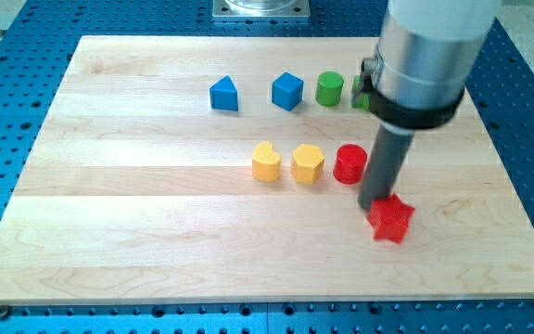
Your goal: Push the red star to the bottom right corner of the board
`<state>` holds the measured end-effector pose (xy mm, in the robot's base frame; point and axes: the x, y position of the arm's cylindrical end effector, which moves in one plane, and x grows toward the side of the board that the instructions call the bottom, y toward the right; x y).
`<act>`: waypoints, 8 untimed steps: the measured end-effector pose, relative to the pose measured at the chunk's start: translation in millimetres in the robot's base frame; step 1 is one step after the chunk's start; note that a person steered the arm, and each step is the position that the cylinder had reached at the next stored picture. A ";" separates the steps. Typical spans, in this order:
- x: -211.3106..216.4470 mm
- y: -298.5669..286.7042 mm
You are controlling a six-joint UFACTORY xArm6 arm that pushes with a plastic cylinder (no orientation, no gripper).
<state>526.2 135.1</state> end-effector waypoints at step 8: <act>32.6 4.9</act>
<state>558.9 140.1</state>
